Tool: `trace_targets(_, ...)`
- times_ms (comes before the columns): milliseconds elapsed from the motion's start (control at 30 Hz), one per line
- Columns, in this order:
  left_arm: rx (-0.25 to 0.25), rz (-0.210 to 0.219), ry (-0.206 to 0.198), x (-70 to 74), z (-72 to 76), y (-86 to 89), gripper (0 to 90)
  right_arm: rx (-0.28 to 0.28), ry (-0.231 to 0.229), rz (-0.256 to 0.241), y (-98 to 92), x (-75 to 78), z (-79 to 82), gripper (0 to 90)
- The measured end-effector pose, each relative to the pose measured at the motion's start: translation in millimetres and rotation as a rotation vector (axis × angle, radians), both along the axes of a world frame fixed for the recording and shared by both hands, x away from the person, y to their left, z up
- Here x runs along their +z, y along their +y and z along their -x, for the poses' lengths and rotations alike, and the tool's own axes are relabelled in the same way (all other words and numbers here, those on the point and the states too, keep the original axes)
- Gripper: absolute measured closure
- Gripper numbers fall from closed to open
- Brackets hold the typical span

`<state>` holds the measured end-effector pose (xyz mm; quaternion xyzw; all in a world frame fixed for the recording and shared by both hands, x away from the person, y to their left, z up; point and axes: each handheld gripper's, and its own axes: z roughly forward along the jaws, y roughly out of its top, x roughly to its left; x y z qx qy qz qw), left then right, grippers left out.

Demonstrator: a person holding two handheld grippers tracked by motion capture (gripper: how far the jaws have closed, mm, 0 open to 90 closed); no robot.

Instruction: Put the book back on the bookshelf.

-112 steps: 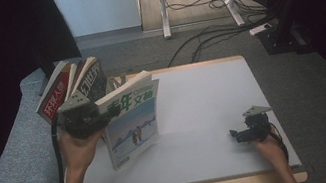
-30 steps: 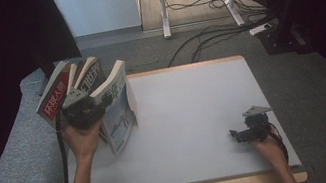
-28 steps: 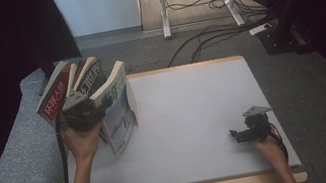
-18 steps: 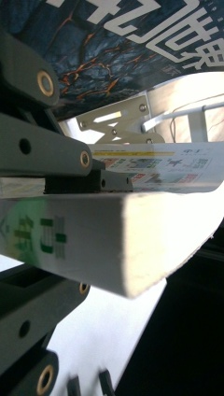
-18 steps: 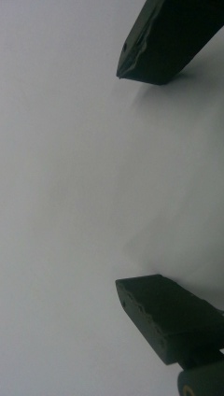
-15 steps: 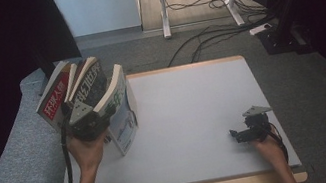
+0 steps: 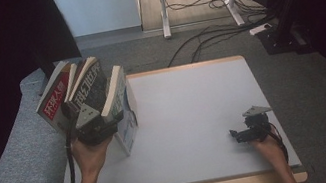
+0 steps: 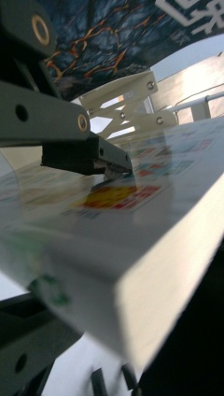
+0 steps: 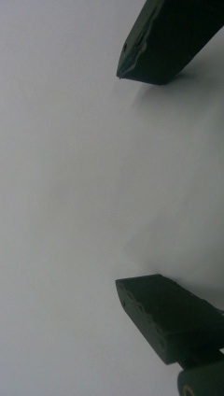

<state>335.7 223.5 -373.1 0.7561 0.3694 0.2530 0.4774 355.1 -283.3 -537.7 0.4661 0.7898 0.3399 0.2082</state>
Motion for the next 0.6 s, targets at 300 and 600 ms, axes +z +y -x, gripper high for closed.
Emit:
trace_targets(300, -0.030, -0.040, 0.023, -21.8, 10.0, 1.3, 44.7, 0.000, 0.000, 0.000, 0.0, 0.0, 0.0, 1.5)
trace_targets(600, -0.048, -0.039, 0.068, -47.0, 20.1, 8.6, 46.8, 0.000, -0.001, 0.000, 0.0, 0.0, 0.1, 1.5)
